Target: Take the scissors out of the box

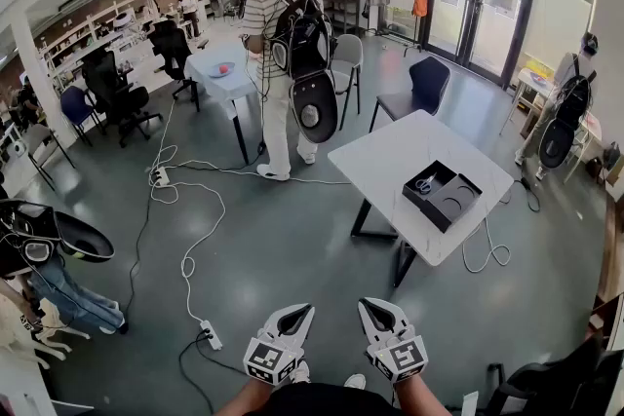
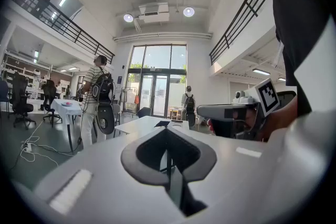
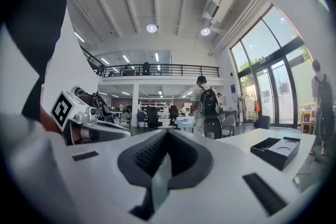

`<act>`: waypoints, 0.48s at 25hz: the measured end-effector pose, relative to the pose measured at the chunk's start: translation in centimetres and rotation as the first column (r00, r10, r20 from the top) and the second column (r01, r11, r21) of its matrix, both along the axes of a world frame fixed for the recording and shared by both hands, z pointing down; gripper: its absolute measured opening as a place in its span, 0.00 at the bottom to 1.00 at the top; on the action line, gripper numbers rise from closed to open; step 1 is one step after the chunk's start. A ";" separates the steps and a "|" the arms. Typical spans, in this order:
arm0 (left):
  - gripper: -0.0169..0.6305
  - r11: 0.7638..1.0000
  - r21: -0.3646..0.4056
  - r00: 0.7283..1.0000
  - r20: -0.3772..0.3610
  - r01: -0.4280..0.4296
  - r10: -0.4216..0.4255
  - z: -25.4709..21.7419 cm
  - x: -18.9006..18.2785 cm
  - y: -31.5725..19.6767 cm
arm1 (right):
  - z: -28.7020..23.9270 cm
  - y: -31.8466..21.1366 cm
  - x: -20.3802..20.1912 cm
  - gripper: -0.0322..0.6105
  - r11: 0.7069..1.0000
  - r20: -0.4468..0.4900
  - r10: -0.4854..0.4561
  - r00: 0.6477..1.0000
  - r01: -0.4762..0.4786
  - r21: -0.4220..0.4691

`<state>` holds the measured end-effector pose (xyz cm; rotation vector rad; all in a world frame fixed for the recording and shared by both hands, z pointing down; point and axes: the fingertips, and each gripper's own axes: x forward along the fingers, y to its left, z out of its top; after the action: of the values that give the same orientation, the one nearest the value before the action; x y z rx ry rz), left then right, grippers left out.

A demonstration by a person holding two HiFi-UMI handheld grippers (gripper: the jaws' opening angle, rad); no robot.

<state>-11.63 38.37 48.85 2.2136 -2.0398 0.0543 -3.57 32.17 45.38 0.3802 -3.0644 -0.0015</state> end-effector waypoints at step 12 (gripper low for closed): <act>0.04 1.000 0.024 1.000 -0.005 0.007 -0.007 -1.2 -2.1 0.0 | -1.0 -0.1 -2.0 0.06 1.000 0.004 0.008 1.000 -0.008 0.016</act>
<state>-13.72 38.36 47.68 2.2185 -2.0563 0.0230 -5.53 32.12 44.38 0.3938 -3.0687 -0.0255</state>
